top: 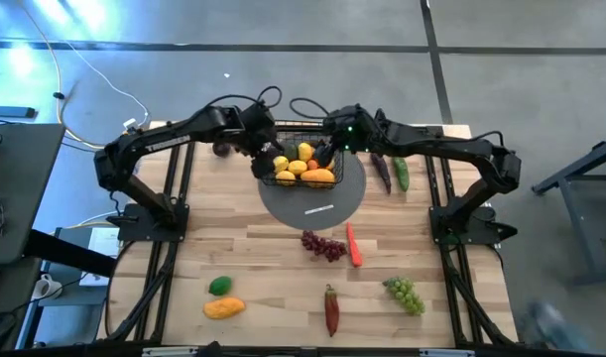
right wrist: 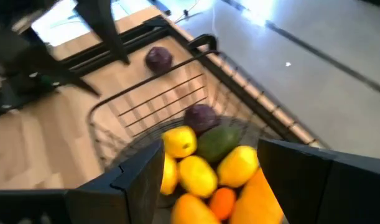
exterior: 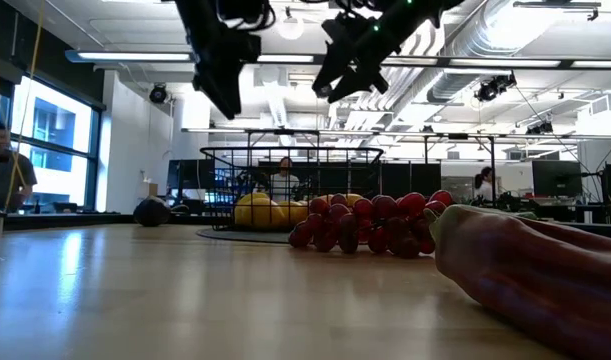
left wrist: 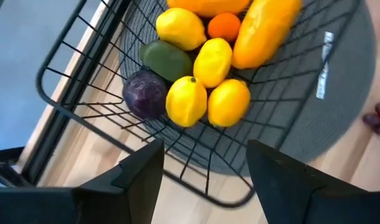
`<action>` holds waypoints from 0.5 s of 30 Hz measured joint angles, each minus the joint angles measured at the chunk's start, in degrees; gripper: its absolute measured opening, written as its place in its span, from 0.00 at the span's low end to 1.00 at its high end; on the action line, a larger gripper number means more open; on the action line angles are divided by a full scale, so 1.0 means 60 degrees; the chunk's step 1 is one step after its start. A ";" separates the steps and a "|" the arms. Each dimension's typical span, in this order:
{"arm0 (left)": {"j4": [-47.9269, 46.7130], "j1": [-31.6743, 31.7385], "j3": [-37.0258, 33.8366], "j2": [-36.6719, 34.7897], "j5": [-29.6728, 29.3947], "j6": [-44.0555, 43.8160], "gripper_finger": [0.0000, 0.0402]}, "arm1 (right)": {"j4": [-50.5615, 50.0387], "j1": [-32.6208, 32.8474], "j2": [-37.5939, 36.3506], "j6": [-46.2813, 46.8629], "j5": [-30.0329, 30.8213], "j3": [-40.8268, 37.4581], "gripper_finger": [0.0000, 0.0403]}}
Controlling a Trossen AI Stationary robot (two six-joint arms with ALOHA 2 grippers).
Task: Build produce basket
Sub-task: Put the green cucumber into the black wire basket
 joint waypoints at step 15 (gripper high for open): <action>-0.1411 0.0001 0.0000 -0.1171 0.0472 0.0634 0.54 | -0.1767 0.1715 0.0000 0.3471 0.0080 0.0000 0.60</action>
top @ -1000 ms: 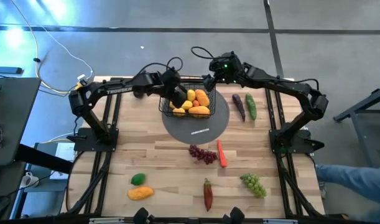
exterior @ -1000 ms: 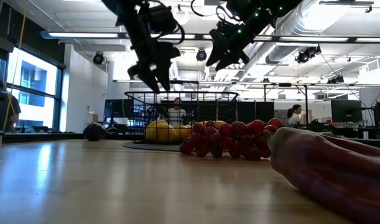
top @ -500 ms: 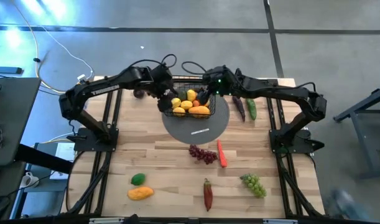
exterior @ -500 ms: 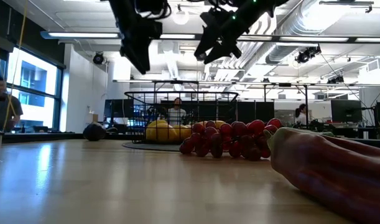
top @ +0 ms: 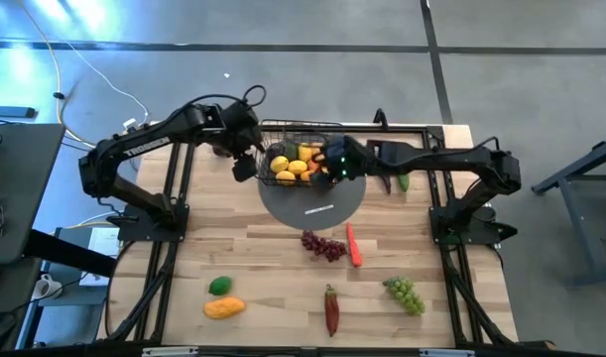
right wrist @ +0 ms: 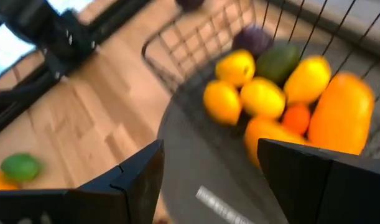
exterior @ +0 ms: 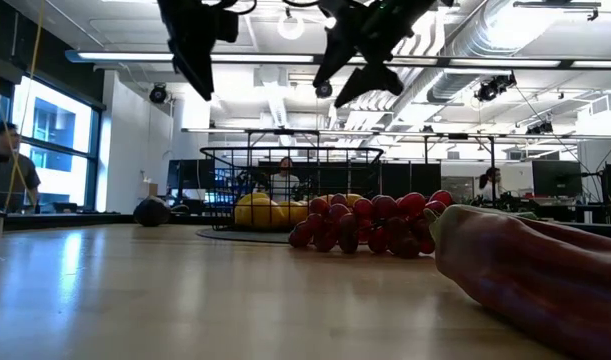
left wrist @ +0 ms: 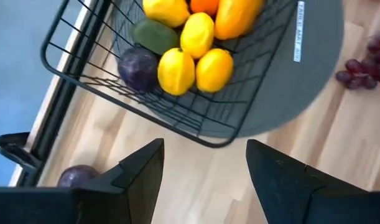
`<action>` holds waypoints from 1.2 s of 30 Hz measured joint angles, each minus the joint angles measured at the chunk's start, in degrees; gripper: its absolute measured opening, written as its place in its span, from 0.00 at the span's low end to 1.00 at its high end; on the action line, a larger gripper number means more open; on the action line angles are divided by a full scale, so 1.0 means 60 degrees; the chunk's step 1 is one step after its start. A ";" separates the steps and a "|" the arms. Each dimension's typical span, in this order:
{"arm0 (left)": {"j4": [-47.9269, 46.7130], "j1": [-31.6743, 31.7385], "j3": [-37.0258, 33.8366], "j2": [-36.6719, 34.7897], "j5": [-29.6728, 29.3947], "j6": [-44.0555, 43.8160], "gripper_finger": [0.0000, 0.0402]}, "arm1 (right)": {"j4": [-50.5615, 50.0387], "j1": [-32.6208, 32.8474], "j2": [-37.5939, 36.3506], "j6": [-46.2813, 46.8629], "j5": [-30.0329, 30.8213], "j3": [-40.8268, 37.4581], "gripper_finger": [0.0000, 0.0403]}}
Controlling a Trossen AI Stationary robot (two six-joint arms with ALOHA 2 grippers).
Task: Build produce basket
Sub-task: Put the green cucumber into the black wire basket
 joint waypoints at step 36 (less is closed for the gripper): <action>-0.2042 -0.2442 -0.0667 -0.1214 0.0960 -0.1345 0.54 | -0.7616 0.1160 0.0000 0.2050 0.0873 0.0000 0.60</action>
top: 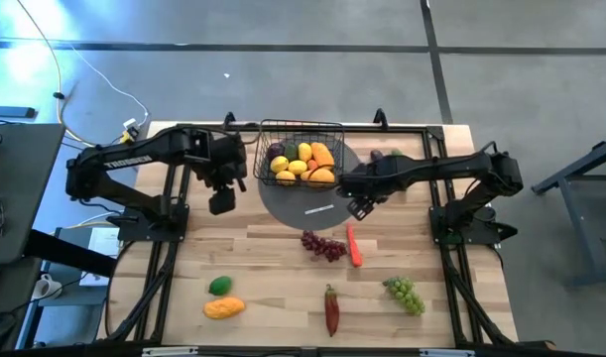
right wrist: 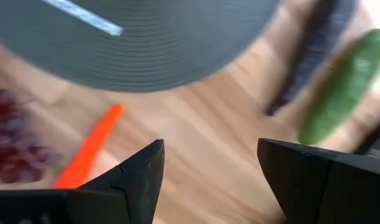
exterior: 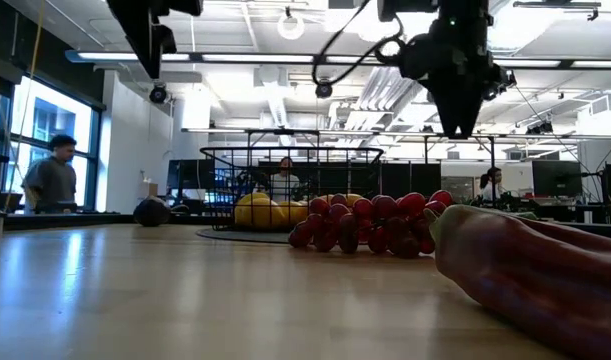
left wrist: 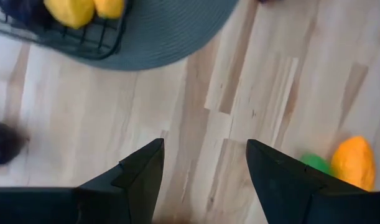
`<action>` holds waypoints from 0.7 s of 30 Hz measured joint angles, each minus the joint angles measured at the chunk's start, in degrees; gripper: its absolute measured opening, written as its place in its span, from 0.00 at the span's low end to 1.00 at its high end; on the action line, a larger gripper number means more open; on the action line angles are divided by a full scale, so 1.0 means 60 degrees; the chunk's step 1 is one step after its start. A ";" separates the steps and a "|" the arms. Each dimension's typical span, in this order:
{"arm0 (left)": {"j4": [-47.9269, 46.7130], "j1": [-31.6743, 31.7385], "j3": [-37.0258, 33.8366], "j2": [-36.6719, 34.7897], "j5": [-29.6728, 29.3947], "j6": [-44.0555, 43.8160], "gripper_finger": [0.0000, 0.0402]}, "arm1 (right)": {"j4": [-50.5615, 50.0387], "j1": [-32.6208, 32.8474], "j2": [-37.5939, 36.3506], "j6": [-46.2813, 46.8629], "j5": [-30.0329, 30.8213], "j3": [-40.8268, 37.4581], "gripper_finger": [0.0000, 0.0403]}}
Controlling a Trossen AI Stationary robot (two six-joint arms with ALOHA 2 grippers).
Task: Build produce basket
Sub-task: Put the green cucumber into the black wire basket
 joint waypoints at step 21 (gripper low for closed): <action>0.0516 0.0808 0.0000 -0.0255 -0.2065 0.1890 0.54 | -0.1356 -0.3309 -0.0004 -0.0193 0.1349 0.0000 0.60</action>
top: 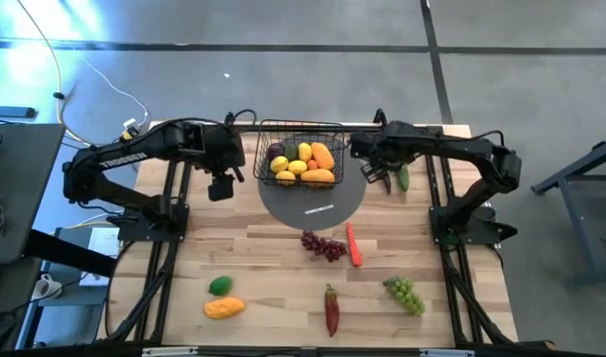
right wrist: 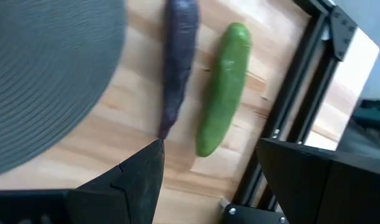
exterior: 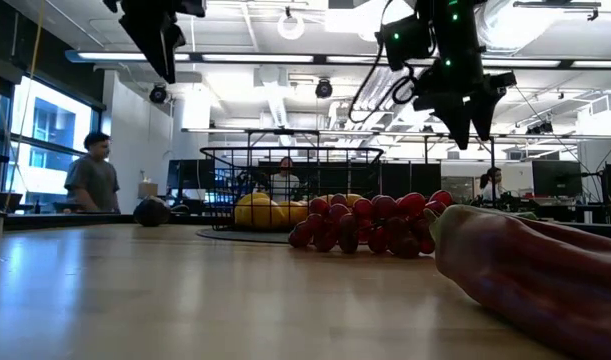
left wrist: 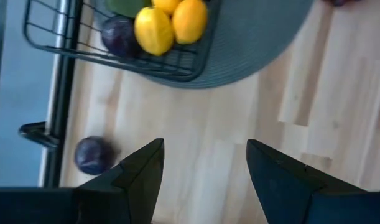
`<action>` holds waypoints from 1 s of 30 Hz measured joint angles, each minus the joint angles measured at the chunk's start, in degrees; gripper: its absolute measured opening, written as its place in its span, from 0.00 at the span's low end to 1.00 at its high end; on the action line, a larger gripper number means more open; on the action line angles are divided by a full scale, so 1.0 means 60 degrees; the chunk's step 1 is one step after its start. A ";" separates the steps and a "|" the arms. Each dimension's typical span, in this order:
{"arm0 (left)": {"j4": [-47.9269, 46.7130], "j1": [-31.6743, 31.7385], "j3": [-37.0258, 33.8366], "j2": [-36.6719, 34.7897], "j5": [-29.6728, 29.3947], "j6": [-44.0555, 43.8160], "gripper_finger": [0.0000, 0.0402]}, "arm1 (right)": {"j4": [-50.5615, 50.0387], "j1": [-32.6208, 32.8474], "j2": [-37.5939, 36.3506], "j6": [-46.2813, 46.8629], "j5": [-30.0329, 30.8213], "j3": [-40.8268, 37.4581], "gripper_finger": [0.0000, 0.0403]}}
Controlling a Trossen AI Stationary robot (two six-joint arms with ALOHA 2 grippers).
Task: Build produce basket
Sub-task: Put the green cucumber into the black wire basket
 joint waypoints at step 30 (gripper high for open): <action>0.1153 0.2323 0.0000 0.0004 0.0076 0.0772 0.54 | 0.1808 -0.4576 0.0122 -0.2026 -0.0953 -0.0029 0.60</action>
